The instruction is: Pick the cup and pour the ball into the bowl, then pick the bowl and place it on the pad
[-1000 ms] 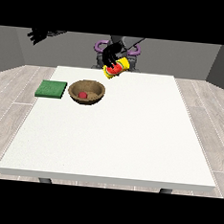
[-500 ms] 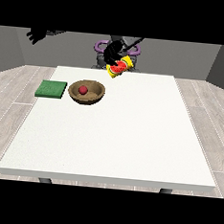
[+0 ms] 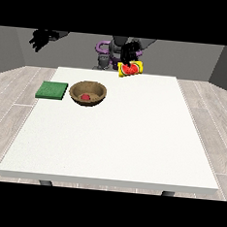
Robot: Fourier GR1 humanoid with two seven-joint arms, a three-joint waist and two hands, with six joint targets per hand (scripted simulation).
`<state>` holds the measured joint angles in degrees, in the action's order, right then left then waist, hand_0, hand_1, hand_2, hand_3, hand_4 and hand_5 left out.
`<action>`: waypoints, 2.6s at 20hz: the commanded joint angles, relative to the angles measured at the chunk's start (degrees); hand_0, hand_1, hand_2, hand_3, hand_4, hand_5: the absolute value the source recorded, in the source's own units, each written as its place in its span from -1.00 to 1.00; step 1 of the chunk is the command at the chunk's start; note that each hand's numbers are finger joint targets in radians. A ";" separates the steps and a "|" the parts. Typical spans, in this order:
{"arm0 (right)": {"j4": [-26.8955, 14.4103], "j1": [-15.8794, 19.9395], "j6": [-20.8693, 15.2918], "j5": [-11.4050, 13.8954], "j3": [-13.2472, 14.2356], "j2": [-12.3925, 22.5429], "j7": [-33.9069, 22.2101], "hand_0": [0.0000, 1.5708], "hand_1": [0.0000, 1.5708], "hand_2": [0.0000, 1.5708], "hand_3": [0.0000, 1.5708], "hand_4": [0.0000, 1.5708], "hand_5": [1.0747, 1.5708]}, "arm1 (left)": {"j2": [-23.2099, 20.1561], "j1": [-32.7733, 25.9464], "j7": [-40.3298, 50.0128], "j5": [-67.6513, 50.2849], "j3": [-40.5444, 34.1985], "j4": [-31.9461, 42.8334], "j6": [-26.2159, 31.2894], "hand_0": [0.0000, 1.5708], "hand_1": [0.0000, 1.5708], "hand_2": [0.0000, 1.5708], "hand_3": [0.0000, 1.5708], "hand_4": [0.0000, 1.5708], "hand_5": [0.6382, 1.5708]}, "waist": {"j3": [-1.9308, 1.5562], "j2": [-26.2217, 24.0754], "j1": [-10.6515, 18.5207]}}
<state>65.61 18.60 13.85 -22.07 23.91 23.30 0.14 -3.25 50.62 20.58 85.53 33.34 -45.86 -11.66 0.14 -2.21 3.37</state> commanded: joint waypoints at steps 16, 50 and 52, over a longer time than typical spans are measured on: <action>4.82 7.55 -9.02 1.61 -2.26 -6.41 1.92 -1.00 -1.00 -1.00 -0.77 -0.27 0.99 | 3.22 -28.10 -28.85 -71.82 -14.09 -26.94 -13.30 -1.00 -1.00 -1.00 -1.00 0.13 0.77 | 0.39 16.22 5.21; -37.38 17.13 -6.69 4.36 -0.56 -8.25 29.40 -1.00 -1.00 -1.00 -1.00 -0.39 0.98 | 0.95 -37.50 -29.42 -74.45 -17.49 -46.37 1.78 -1.00 -1.00 -1.00 -1.00 0.20 0.68 | -0.20 18.83 7.94; -38.10 17.06 -5.62 2.84 0.24 -9.22 28.81 -1.00 -1.00 -1.00 -1.00 -0.26 0.88 | 1.15 -38.17 -31.77 -73.83 -17.12 -45.96 1.33 -1.00 -1.00 -1.00 -1.00 0.21 0.69 | -0.21 20.26 8.01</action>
<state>31.00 33.24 6.50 -16.79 22.50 13.96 31.57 -3.11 11.98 -11.90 10.18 15.40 -90.15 -9.29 0.43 15.77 11.09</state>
